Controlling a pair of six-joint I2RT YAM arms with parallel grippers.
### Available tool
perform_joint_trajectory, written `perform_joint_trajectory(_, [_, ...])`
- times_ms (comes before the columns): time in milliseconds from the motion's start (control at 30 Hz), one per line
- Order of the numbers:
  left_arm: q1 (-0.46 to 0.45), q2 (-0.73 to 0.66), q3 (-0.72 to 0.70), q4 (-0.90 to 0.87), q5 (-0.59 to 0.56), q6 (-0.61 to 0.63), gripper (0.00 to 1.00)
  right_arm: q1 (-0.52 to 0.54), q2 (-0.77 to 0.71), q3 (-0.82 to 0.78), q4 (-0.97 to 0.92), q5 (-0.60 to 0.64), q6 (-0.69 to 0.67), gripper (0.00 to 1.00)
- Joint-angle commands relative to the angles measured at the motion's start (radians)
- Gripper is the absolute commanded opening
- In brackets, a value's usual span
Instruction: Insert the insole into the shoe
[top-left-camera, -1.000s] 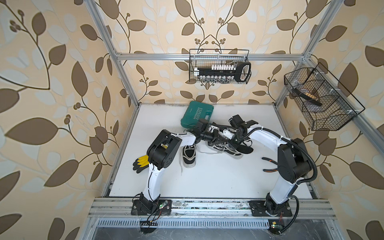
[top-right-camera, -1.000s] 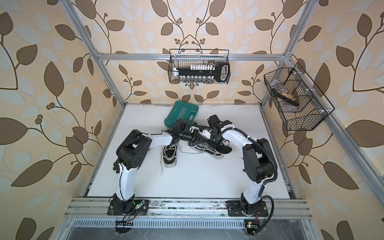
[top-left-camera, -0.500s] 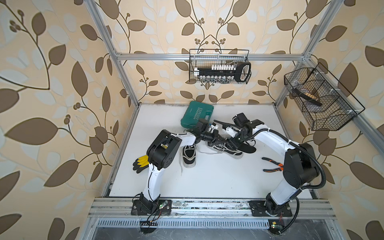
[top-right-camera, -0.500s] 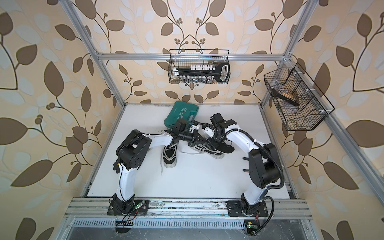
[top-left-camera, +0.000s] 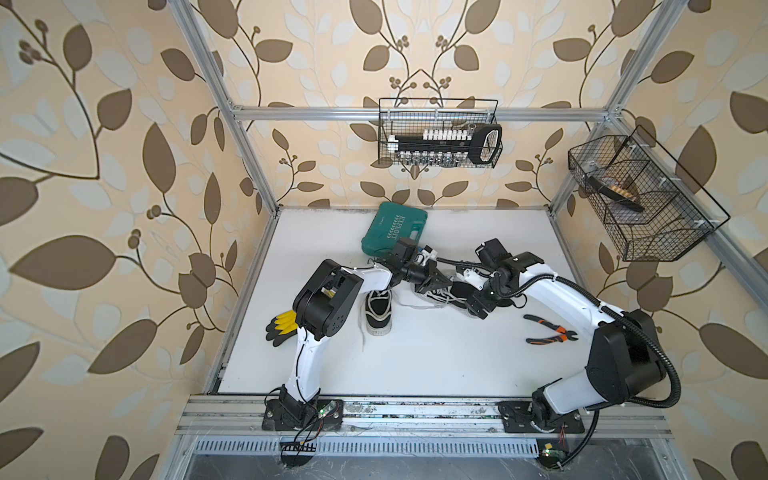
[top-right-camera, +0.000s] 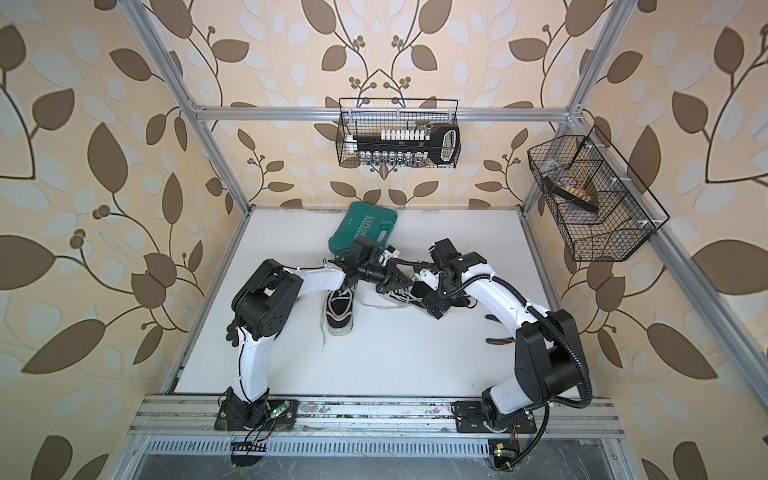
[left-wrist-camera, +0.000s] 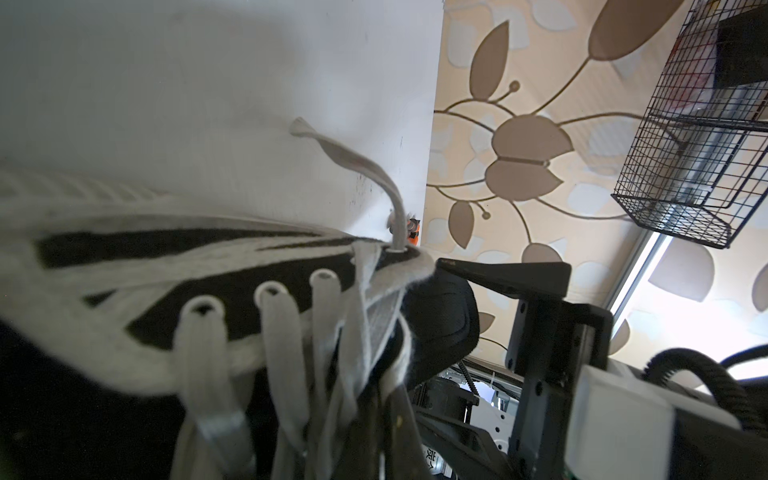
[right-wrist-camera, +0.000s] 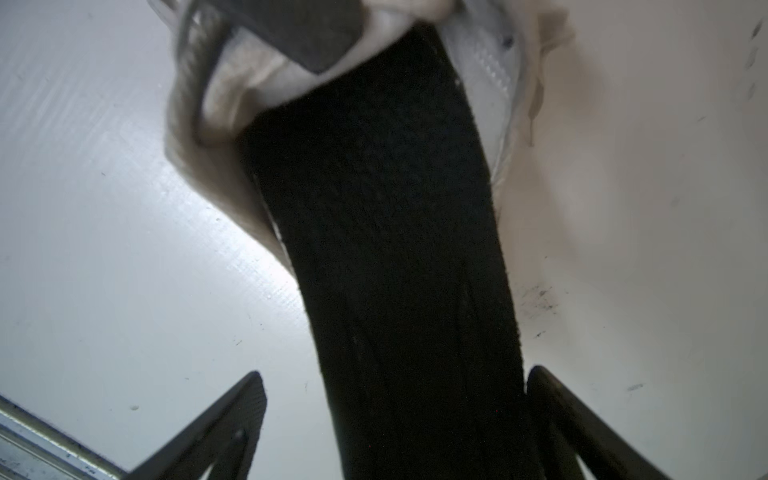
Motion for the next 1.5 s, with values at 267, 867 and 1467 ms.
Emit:
perform_joint_trajectory(267, [-0.004, -0.066, 0.038, -0.036, 0.007, 0.044, 0.00, -0.018, 0.037, 0.014, 0.033, 0.008, -0.101, 0.95])
perform_joint_trajectory(867, [-0.003, -0.075, 0.037, -0.047, -0.003, 0.046, 0.00, -0.013, 0.104, 0.132, -0.105, -0.037, -0.097, 0.32])
perform_joint_trajectory(1467, [-0.004, -0.062, 0.054, -0.044, -0.015, 0.035, 0.00, 0.066, 0.091, 0.126, -0.067, 0.103, -0.033, 0.00])
